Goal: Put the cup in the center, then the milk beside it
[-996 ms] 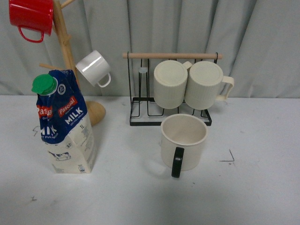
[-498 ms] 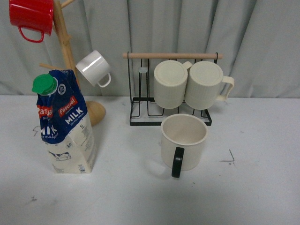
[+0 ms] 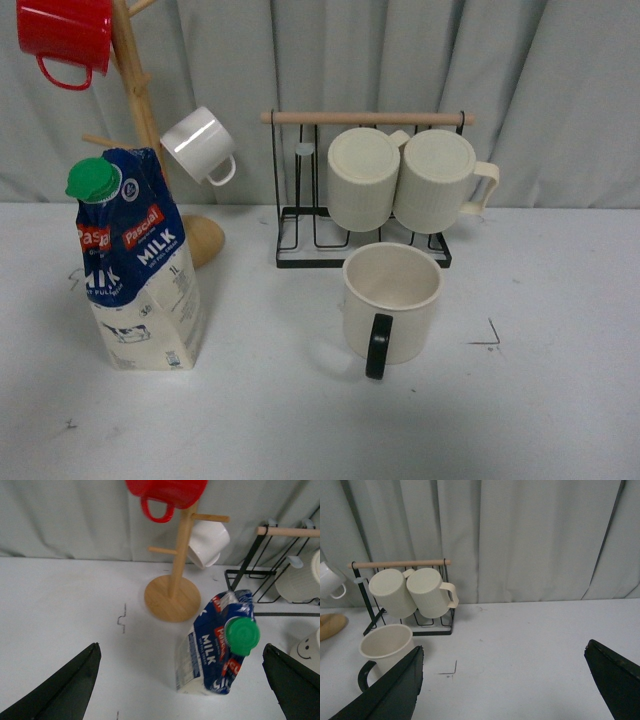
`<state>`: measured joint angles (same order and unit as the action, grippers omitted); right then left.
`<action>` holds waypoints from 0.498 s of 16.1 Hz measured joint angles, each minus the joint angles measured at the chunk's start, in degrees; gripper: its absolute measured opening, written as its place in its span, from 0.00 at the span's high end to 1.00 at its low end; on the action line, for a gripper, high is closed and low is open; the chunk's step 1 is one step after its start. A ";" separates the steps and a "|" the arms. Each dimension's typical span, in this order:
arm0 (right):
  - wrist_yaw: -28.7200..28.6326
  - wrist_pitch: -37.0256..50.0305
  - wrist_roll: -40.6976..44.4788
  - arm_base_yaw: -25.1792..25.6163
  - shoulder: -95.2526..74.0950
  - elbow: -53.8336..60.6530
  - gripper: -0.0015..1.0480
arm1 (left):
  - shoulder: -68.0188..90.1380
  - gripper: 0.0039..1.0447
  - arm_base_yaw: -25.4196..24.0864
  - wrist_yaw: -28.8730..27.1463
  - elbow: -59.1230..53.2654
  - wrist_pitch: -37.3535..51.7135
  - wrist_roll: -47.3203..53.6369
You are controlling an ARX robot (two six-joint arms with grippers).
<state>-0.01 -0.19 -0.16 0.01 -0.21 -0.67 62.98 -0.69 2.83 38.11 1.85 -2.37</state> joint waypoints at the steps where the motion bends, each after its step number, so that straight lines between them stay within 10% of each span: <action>1: 0.00 -0.02 0.00 0.00 0.00 0.00 0.06 | 4.39 0.06 2.32 -0.09 3.72 0.85 0.22; 8: 0.00 -0.02 0.00 0.00 0.00 0.00 0.06 | 26.16 0.06 10.51 -9.09 16.13 2.84 4.35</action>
<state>-0.01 -0.21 -0.16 0.01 -0.21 -0.67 89.14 9.82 -6.26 54.24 4.69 1.98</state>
